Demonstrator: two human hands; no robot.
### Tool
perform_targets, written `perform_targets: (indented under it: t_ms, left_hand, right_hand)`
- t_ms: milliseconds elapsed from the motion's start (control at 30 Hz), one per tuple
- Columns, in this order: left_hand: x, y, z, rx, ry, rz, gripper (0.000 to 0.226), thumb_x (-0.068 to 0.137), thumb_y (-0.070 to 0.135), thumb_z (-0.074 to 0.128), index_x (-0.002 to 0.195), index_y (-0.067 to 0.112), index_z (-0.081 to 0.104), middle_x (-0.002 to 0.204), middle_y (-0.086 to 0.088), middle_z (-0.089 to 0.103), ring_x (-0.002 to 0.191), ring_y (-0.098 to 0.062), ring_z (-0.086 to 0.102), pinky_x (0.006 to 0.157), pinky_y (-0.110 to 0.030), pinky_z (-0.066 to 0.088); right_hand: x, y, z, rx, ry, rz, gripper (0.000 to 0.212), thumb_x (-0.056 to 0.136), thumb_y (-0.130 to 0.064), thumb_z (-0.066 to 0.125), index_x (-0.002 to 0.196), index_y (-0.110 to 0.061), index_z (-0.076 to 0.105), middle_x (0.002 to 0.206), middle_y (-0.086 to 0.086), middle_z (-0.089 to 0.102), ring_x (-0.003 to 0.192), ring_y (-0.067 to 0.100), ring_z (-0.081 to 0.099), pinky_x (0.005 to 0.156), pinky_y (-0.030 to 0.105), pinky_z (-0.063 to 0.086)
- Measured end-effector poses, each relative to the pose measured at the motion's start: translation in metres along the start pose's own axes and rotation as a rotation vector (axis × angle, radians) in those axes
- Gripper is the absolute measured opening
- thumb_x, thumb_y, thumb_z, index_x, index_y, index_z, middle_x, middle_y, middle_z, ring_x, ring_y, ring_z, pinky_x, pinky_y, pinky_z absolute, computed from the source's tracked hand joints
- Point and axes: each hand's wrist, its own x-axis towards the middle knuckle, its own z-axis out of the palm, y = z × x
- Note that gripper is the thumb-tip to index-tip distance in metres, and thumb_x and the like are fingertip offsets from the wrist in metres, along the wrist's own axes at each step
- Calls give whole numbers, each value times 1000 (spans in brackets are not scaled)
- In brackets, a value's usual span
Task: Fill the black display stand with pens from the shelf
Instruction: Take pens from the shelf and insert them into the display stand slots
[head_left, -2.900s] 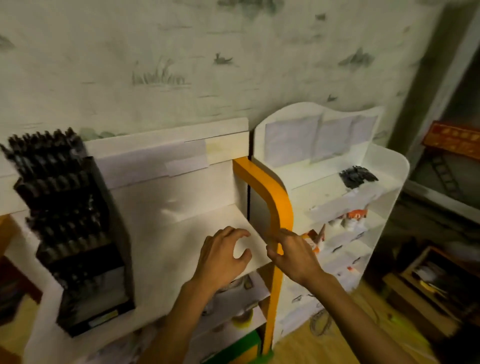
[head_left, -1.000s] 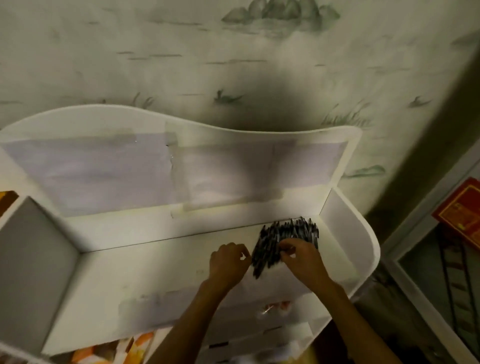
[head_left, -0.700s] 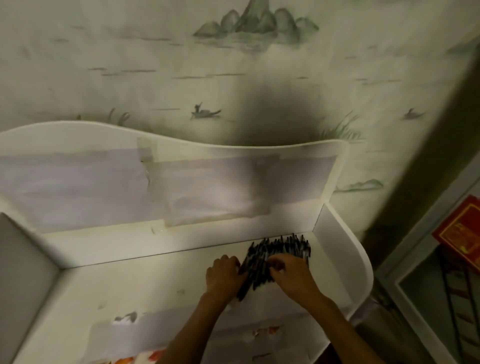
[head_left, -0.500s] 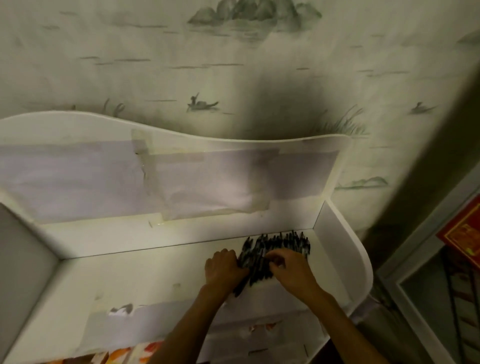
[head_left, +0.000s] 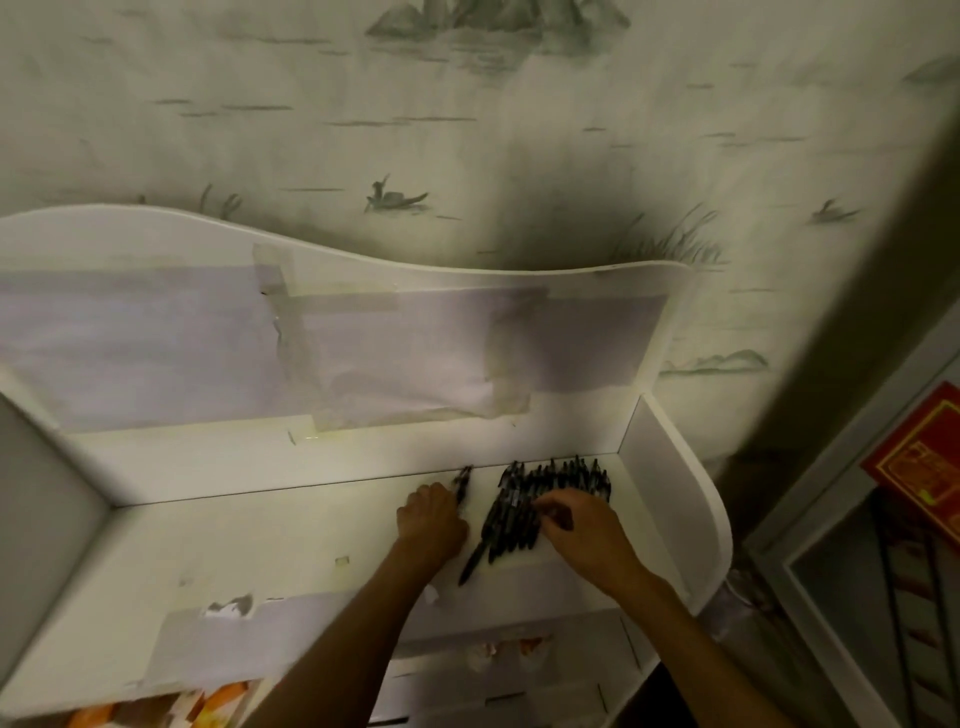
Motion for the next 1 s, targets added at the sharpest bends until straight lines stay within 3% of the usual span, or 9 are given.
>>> perform_targets:
  t_ms: [133, 233, 333, 400, 533, 633, 733, 900, 1000]
  left_hand:
    - [2, -4, -4, -128, 1, -51, 31, 96, 19, 48, 125, 8, 50, 124, -12, 57, 110, -25, 58, 88, -32, 49]
    - [0, 2, -11, -308, 62, -57, 29, 89, 29, 52, 114, 16, 57, 101, -6, 63, 87, -23, 60, 71, -30, 45]
    - [2, 16, -10, -519, 50, -43, 26, 82, 41, 64, 89, 17, 63, 82, -4, 65, 71, -20, 60, 65, -33, 51]
    - [5, 22, -6, -478, -6, -9, 33, 80, 47, 71, 76, 17, 58, 74, -2, 62, 65, -17, 58, 58, -29, 46]
    - [11, 20, -2, -389, -74, 10, 36, 83, 48, 72, 78, 15, 59, 76, -3, 61, 65, -16, 56, 58, -27, 44]
    - [12, 12, -6, -312, -34, 26, 33, 85, 48, 68, 74, 18, 58, 75, 0, 60, 65, -14, 56, 58, -29, 47]
    - [8, -6, -13, -252, 17, 22, 38, 85, 57, 64, 79, 20, 58, 81, 0, 60, 71, -16, 56, 56, -27, 39]
    - [-3, -25, -12, -107, -88, 23, 43, 75, 64, 67, 72, 23, 53, 74, 3, 57, 65, -11, 55, 50, -24, 37]
    - [-10, -21, -6, -49, -52, 48, 52, 72, 76, 59, 75, 25, 51, 73, 7, 52, 66, -9, 51, 51, -24, 33]
  right_hand:
    - [-2, 2, -2, -8, 4, -6, 24, 92, -15, 66, 115, -20, 71, 109, -5, 70, 91, 1, 60, 73, -2, 41]
    - [-3, 2, -4, -12, 11, -12, 24, 92, -15, 67, 114, -21, 72, 109, -5, 70, 92, 2, 62, 77, 1, 42]
    - [-4, 1, -6, -10, 20, -19, 22, 92, -15, 66, 113, -20, 72, 109, -4, 70, 94, 5, 63, 83, 12, 48]
    - [-4, 0, -8, -11, 19, -29, 22, 92, -14, 66, 112, -19, 72, 109, -2, 71, 94, 7, 64, 86, 18, 51]
    - [-4, 0, -10, -3, 13, -29, 22, 92, -14, 65, 113, -19, 71, 110, -2, 70, 95, 7, 62, 86, 17, 49]
    - [-3, 1, -11, 11, 7, -23, 23, 93, -14, 65, 114, -19, 71, 110, -1, 70, 95, 8, 62, 87, 19, 51]
    - [-2, 3, -12, 11, 11, -25, 22, 92, -14, 65, 113, -19, 71, 109, -2, 70, 91, 5, 61, 82, 12, 47]
    - [2, 4, -8, 1, 6, -30, 22, 93, -12, 65, 113, -18, 71, 109, -1, 70, 91, 5, 60, 78, 4, 42]
    - [4, 2, -6, 1, 7, -36, 24, 92, -11, 65, 115, -17, 71, 110, -2, 69, 92, 5, 60, 77, 2, 39]
